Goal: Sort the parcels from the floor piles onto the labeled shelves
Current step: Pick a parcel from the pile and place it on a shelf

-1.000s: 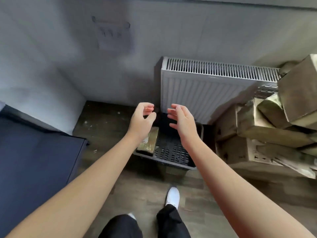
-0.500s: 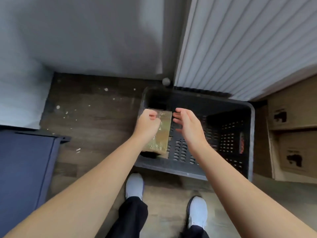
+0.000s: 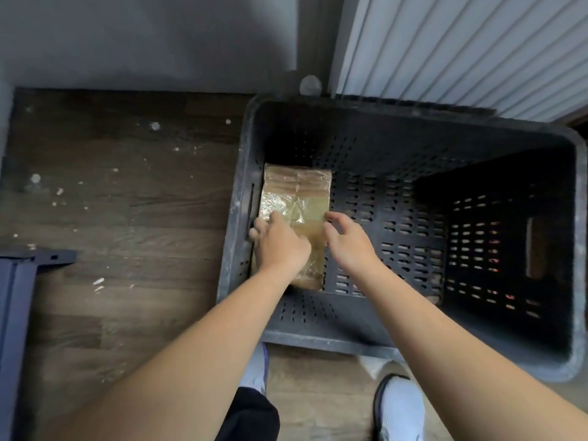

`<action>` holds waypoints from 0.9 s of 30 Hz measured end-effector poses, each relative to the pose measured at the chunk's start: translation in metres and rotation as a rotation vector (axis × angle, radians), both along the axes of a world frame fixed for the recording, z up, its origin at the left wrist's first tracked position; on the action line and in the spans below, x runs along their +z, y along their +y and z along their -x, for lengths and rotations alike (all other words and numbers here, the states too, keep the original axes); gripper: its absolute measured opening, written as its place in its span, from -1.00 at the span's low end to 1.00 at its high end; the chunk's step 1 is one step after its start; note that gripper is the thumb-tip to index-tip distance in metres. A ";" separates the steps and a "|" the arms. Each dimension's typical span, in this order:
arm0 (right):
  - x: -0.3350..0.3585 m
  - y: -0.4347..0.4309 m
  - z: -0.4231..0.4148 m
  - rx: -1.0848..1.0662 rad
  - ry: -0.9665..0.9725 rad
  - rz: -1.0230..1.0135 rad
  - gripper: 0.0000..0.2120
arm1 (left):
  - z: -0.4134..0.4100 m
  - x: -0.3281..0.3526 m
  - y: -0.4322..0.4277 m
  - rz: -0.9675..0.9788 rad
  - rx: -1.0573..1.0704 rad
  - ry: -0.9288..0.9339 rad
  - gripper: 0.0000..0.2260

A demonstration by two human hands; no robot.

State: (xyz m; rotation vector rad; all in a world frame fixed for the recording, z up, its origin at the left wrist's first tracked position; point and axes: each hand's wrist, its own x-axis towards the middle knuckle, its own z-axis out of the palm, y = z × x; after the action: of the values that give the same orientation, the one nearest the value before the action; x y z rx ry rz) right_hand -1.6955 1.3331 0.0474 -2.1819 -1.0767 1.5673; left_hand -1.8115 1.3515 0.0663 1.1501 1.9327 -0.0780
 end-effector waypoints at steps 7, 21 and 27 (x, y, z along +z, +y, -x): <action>-0.021 0.008 -0.015 -0.243 -0.006 0.035 -0.54 | -0.003 -0.010 0.015 0.022 0.082 -0.004 -0.60; 0.173 0.023 -0.060 -0.028 -0.033 -0.114 -0.69 | -0.008 0.162 0.016 0.112 0.311 -0.387 -0.58; 0.340 0.033 -0.070 0.170 0.007 -0.193 -0.78 | 0.012 0.339 0.011 0.111 0.587 -0.682 -0.64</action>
State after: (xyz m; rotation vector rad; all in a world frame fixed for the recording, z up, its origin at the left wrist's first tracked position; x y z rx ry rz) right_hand -1.6256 1.3661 0.3872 -2.0022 -1.3807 1.4671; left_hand -1.8236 1.3626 0.4056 0.4095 1.5371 0.4599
